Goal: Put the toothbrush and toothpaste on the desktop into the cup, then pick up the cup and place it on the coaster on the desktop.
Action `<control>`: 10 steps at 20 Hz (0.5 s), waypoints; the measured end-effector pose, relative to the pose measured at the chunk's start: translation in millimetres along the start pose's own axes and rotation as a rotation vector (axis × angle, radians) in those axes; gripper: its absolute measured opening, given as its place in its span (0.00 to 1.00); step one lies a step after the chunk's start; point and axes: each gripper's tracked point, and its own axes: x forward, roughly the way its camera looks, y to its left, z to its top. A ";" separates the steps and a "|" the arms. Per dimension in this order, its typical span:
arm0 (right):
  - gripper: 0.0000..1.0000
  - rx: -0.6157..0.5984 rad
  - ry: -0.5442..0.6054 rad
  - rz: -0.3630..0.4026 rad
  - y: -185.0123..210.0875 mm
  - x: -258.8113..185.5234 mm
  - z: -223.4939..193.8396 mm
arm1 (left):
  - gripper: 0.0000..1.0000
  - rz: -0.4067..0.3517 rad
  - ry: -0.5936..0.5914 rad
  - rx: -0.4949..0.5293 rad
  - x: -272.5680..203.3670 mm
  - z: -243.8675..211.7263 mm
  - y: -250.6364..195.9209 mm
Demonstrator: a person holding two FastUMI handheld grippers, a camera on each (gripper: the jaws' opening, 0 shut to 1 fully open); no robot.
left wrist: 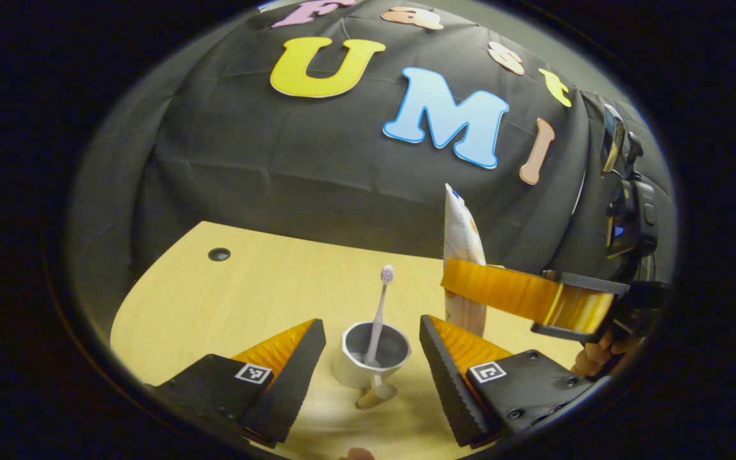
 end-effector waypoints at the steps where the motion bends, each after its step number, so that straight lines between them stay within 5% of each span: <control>1: 0.17 0.001 -0.014 0.012 2.7 5.6 1.2 | 0.98 0.007 0.002 -0.008 -2.9 -2.4 4.5; 10: 0.17 -0.032 -0.052 0.024 10.0 49.6 -14.2 | 0.97 0.021 0.058 -0.075 -27.1 -32.3 21.4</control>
